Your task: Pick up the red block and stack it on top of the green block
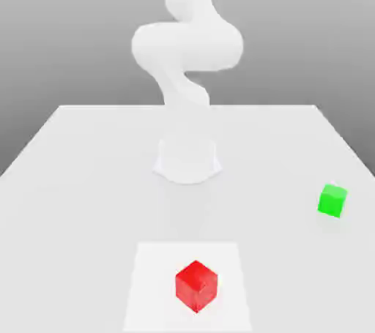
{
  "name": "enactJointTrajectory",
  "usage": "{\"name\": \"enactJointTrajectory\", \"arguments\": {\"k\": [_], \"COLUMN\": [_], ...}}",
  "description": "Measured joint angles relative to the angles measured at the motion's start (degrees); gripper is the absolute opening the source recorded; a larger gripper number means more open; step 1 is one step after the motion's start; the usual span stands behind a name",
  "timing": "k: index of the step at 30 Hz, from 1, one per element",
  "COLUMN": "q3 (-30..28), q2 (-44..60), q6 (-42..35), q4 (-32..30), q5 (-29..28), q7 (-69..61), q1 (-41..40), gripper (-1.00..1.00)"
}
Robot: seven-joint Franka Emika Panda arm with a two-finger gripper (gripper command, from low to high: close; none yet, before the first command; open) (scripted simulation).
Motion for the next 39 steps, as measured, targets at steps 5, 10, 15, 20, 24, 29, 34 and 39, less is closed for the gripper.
{"name": "enactJointTrajectory", "arguments": {"k": [5, 10, 15, 20, 24, 29, 34, 39], "q3": [4.22, 7.51, 9.25, 9.83, 9.11, 5.68, 5.14, 7.93], "q2": [10.74, 21.19, 31.64, 41.84, 49.83, 58.07, 59.09, 51.67], "q6": [5.03, 9.86, 14.69, 19.62, 24.61, 31.26, 32.24, 26.12], "q4": [-3.69, -7.25, -10.81, -14.41, -15.83, -14.73, -14.58, -15.78], "q5": [-1.45, -3.23, -4.98, -4.82, -4.75, -8.72, -9.27, -5.04], "q7": [10.38, 20.69, 30.97, 39.89, 44.62, 47.94, 48.39, 45.29], "q1": [-4.02, -7.13, -8.79, -9.16, -8.2, -5.63, -5.18, -7.08], "gripper": [0.0, 0.0, 0.0, 0.0, 0.0, -1.0, -1.0, -1.0]}}
